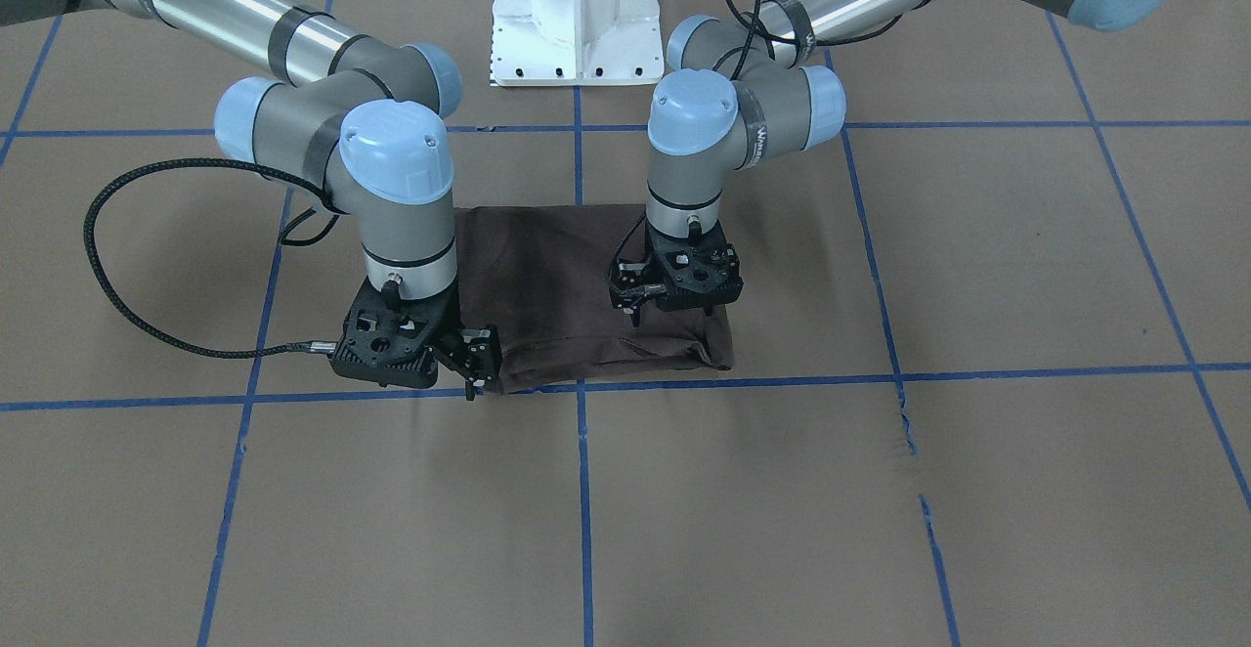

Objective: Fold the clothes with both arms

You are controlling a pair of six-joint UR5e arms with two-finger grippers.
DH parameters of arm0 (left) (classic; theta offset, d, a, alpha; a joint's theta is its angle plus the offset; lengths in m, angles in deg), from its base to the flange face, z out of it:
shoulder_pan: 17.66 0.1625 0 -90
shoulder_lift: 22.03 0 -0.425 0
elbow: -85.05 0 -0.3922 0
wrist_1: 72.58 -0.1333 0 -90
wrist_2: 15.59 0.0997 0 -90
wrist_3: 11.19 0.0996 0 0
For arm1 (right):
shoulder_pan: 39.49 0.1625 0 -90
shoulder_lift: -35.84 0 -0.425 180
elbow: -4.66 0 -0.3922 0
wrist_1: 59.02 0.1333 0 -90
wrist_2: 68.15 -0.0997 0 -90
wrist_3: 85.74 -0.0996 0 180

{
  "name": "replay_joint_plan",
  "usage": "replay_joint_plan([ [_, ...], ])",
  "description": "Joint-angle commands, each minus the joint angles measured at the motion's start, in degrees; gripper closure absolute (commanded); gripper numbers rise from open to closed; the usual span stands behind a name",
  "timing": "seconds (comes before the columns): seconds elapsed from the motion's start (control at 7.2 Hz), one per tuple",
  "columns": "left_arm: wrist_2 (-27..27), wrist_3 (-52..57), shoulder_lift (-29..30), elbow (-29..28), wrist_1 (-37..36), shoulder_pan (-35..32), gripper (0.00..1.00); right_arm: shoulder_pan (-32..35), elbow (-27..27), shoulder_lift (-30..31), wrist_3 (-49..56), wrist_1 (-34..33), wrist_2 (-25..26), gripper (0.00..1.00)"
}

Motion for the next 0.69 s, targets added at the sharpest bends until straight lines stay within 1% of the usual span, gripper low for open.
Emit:
replay_joint_plan([
  [0.0, 0.48, 0.51, 0.13, -1.94, 0.29, -0.74, 0.00, 0.00, 0.02, 0.03, -0.04, -0.02, 0.02, 0.00],
  [0.28, 1.35, 1.73, 0.13, -5.79, 3.43, -2.23, 0.00, 0.00, 0.02, 0.12, 0.05, 0.06, 0.02, 0.00],
  [0.56, 2.07, 4.98, -0.04, -7.22, 3.89, -4.51, 0.00, 0.00, 0.02, 0.12, 0.05, 0.06, 0.02, 0.00],
])
